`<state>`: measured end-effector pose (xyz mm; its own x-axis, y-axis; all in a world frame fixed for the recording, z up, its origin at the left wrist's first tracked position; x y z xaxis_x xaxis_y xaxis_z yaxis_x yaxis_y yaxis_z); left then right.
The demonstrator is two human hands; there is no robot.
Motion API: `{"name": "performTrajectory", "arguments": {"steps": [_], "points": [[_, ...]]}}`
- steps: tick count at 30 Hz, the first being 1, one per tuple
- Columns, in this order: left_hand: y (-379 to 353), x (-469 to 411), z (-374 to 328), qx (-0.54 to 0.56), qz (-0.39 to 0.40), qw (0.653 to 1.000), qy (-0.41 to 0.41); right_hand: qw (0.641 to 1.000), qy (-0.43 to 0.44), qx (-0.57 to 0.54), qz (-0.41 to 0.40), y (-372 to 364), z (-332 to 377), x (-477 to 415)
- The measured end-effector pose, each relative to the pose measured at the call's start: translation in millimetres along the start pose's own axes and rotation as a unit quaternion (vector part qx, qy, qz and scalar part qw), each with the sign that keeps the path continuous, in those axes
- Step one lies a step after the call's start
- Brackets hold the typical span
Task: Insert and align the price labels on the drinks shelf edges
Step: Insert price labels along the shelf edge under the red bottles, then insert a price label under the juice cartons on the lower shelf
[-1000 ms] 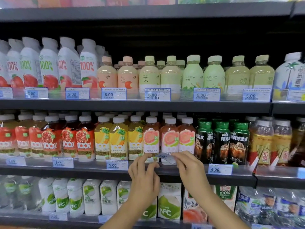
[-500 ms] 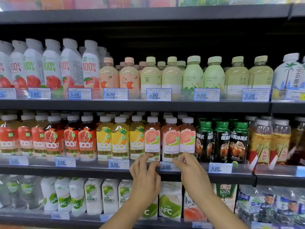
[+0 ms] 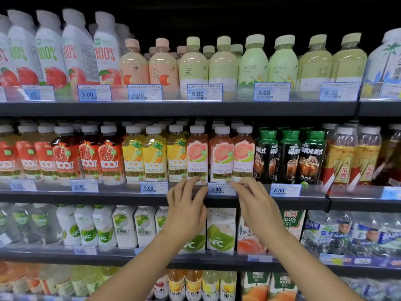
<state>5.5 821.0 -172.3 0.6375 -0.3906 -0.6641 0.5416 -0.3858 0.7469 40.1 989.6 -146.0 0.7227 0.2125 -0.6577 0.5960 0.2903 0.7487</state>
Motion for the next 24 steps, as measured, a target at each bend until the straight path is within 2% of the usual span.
{"name": "performTrajectory", "arguments": {"steps": [6,11,13,16,19,22,24], "points": [[-18.0,31.8,-15.3,0.021,-0.010,0.998,-0.066,1.000,-0.015,-0.015,-0.010,-16.1,-26.1,33.6],[-51.2,51.2,-40.5,0.053,0.028,0.991,-0.119,0.998,-0.024,-0.041,-0.042,-14.7,-44.3,67.1],[-71.0,58.2,-49.7,0.064,0.057,0.988,-0.125,0.998,-0.036,-0.049,-0.032,-21.6,-56.7,82.5],[-111.7,71.2,-58.0,0.080,0.115,0.982,-0.126,0.992,-0.109,-0.067,0.021,-46.8,-91.1,111.4],[-151.8,84.4,-62.8,0.089,0.176,0.972,-0.130,0.974,-0.183,-0.076,0.107,-76.4,-119.9,136.9],[-181.3,94.2,-64.1,0.075,0.223,0.963,-0.130,0.954,-0.216,-0.065,0.196,-103.8,-134.2,154.6],[-189.1,95.6,-64.3,0.071,0.232,0.962,-0.122,0.946,-0.227,-0.057,0.224,-115.9,-142.0,160.6]]}}
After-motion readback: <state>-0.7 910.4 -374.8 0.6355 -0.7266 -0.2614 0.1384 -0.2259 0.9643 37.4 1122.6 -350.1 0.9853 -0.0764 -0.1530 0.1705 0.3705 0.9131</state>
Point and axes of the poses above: each hand's wrist, its own x-axis away from the middle knuckle, its own y-axis out of the back of the hand, z = x × y, the point moved 9 cm from there along -x, towards the middle knuckle, and after that the axes turned 8 degrees about z, right-handed, at the moved point
